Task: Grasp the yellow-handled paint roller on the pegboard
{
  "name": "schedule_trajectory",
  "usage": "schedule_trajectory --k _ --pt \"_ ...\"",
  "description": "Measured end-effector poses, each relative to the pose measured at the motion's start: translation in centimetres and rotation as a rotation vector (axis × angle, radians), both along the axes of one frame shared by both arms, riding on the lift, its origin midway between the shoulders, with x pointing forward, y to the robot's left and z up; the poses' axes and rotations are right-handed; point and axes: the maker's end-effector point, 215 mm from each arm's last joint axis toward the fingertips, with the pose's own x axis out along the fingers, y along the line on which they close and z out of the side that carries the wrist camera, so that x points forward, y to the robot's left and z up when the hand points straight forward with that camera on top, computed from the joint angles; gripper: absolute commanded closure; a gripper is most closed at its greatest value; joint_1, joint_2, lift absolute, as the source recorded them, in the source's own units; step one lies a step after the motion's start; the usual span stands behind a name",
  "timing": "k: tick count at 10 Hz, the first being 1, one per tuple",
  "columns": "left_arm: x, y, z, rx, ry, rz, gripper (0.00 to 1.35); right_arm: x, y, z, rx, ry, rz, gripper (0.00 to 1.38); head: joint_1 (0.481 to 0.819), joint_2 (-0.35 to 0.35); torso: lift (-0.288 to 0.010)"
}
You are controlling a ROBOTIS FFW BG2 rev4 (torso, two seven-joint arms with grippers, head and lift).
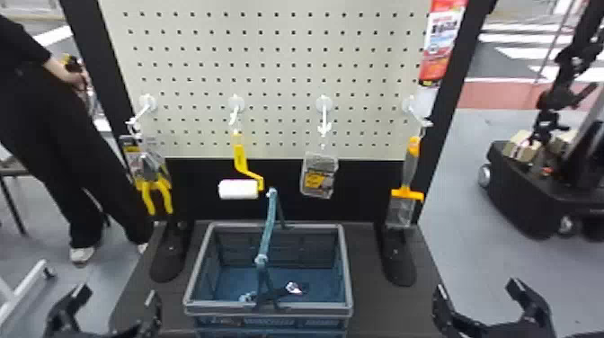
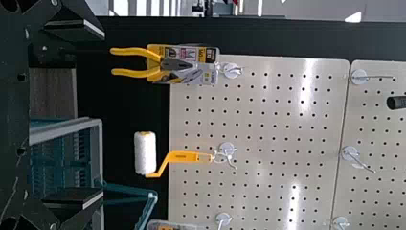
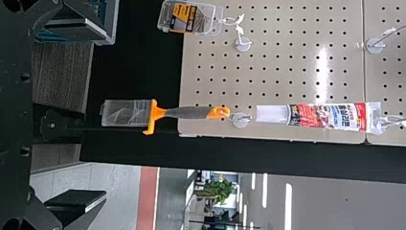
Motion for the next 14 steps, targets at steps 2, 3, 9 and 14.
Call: schedule_trajectory --k 2,3,9,14 --pt "3.1 1.8 -0.4 0.030 -0.017 -0.050 0.15 0.1 0.1 0.7 0.001 -0.013 0.001 0.13 0.549 0.000 -0.100" --pt "4.7 2.3 -0.2 0.039 -0.031 -0.072 0.15 0.1 0.2 1.3 0.002 -0.025 0.003 0.13 0.549 0.000 -0.100" --pt "14.7 1.2 2.4 0.027 -0.072 -0.265 0.15 1.4 1.9 4.4 0.014 -0.101 0.045 0.13 0.549 0.000 -0.100" --pt "20.8 -2.3 4.3 0.021 -0.037 -0.431 0.15 3.1 5.4 6.2 0.033 -0.157 0.126 0.13 0.549 0.000 -0.100"
